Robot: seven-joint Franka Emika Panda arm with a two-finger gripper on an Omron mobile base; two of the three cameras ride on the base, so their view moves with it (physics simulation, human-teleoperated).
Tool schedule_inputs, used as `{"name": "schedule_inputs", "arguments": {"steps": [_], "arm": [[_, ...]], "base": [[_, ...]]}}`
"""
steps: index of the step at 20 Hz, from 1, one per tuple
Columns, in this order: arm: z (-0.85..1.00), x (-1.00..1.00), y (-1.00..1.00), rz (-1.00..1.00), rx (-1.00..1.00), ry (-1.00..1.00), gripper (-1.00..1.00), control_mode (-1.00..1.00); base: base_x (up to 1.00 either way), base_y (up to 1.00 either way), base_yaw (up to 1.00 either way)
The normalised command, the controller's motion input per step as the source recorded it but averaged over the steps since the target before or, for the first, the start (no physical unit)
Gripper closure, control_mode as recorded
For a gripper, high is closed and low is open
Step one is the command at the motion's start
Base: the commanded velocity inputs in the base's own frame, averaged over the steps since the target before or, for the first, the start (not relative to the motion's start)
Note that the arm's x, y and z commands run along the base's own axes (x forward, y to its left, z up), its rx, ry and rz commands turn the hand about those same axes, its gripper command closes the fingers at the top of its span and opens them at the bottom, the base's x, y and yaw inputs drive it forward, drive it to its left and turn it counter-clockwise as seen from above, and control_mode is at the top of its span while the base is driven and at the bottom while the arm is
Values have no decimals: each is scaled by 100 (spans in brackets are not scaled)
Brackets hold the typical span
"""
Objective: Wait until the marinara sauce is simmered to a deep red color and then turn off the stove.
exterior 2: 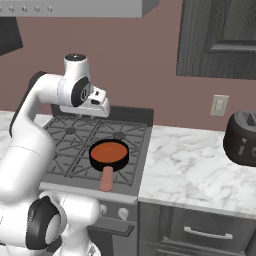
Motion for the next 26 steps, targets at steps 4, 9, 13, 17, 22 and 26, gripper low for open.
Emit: {"name": "schedule_inputs", "arguments": {"steps": [4, 9, 13, 17, 22, 26], "arm": [[-1, -75, -9, -1, 2, -24, -100, -100], [0, 0, 0, 0, 0, 0, -100, -100], [0, 0, 0, 0, 0, 0, -100, -100], [0, 0, 0, 0, 0, 0, -100, -100], [0, 0, 0, 0, 0, 0, -100, -100], [0, 0, 0, 0, 0, 0, -100, -100]], "base": [[0, 0, 0], [0, 0, 0], [0, 0, 0], [0, 0, 0], [0, 0, 0], [0, 0, 0]]}}
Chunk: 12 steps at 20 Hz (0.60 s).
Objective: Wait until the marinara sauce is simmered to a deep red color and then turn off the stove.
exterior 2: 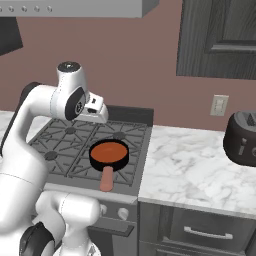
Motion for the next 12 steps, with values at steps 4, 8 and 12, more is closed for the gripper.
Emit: {"name": "schedule_inputs", "arguments": {"steps": [4, 8, 12], "arm": [[0, 0, 0, 0, 0, 0, -100, -100], [0, 0, 0, 0, 0, 0, -100, -100], [0, 0, 0, 0, 0, 0, -100, -100]], "base": [[0, 0, 0], [0, 0, 0], [0, 0, 0]]}}
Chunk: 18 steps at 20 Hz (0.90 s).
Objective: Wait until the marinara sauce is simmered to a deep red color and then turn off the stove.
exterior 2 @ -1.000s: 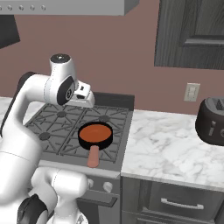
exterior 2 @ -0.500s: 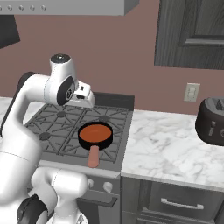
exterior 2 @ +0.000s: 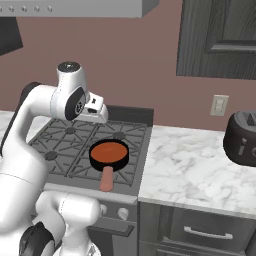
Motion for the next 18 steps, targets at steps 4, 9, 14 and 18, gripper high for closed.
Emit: {"name": "schedule_inputs", "arguments": {"steps": [4, 9, 14, 18], "arm": [[0, 0, 0, 0, 0, 0, -100, -100], [0, 0, 0, 0, 0, 0, -100, -100], [0, 0, 0, 0, 0, 0, -100, -100], [0, 0, 0, 0, 0, 0, -100, -100]], "base": [[0, 0, 0], [0, 0, 0], [0, 0, 0], [0, 0, 0]]}}
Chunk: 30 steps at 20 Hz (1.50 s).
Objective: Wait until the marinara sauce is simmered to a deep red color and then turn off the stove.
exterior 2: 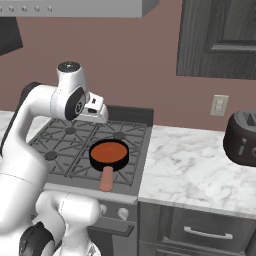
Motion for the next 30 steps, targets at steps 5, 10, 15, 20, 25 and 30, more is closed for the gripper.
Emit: {"name": "schedule_inputs", "arguments": {"steps": [5, 10, 15, 20, 25, 30], "arm": [[0, 0, 0, 0, 0, 0, -100, -100], [0, 0, 0, 0, 0, 0, -100, -100], [0, 0, 0, 0, 0, 0, -100, -100], [0, 0, 0, 0, 0, 0, -100, -100], [0, 0, 0, 0, 0, 0, -100, -100], [0, 0, 0, 0, 0, 0, -100, -100]], "base": [[0, 0, 0], [0, 0, 0], [0, 0, 0], [0, 0, 0], [0, 0, 0], [0, 0, 0]]}}
